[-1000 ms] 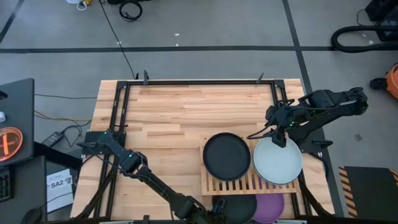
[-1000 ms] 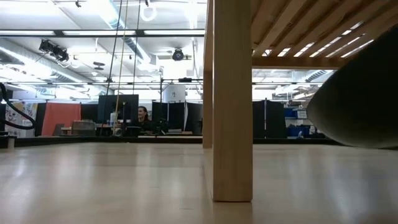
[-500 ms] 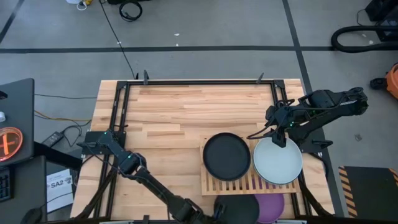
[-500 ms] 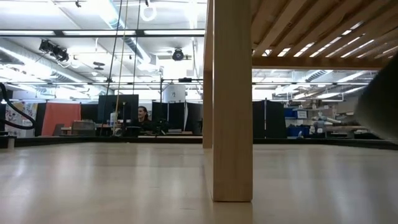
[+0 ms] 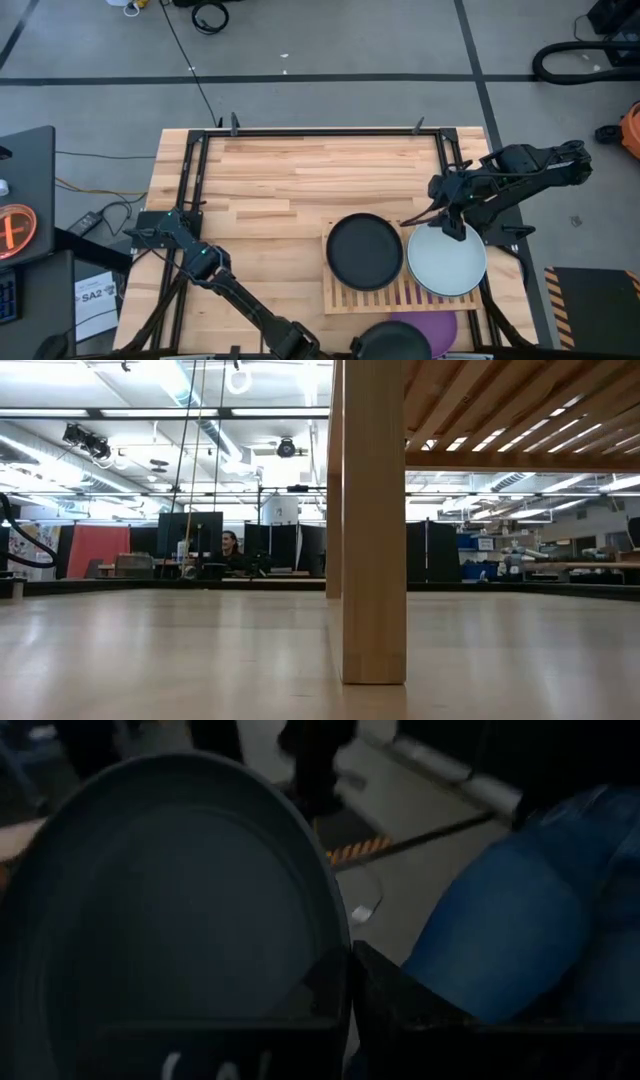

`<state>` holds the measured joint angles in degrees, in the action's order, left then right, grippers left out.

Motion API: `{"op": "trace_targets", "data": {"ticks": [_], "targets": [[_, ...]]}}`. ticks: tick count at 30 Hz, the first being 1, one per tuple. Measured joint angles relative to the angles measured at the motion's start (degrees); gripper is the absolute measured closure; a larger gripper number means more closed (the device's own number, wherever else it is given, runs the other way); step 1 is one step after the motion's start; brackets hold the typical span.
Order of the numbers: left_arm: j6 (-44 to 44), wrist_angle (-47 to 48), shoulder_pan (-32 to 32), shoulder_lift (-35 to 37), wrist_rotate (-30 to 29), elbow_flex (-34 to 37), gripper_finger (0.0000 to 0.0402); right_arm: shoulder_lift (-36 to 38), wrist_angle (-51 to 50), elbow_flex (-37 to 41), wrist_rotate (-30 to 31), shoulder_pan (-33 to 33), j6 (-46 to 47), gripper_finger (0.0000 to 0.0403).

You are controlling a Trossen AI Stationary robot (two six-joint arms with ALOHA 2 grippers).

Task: Place and stack plates onto a shelf
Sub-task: Stack the black plate on top of the black plate

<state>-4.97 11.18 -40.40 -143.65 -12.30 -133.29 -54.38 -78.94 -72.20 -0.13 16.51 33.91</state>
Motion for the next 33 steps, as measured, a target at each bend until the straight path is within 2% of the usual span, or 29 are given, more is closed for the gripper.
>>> {"op": "trace_targets", "data": {"ticks": [5, 12, 17, 24, 29, 33], "targets": [[0.04, -7.38, 0.0, 0.08, 3.06, 0.0, 0.0386, 0.05, 0.03, 0.0, -4.21, 0.01, -0.05, 0.0171], [-0.39, -14.85, -0.02, 0.11, 5.87, 0.0, 0.0386, 0.05, 0.02, 0.0, -6.33, 0.02, -0.05, 0.0171], [1.05, -19.17, -0.02, 0.28, 6.19, 0.0, 0.0386, 0.07, 0.0, 0.0, -10.77, 0.01, -1.46, 0.0171], [5.92, -20.12, 0.0, 3.07, 4.28, 0.0, 0.0386, 0.05, 0.08, 0.0, -17.72, 0.01, -5.14, 0.0171], [12.53, -18.05, -0.02, 5.64, 2.07, 0.02, 0.0386, 0.07, 0.92, 0.0, -18.15, 0.0, -8.68, 0.0171], [15.37, -12.15, -0.02, 8.88, -1.64, -0.02, 0.0386, 0.06, 2.82, 0.0, -18.13, 0.01, -10.07, 0.0171]]}}
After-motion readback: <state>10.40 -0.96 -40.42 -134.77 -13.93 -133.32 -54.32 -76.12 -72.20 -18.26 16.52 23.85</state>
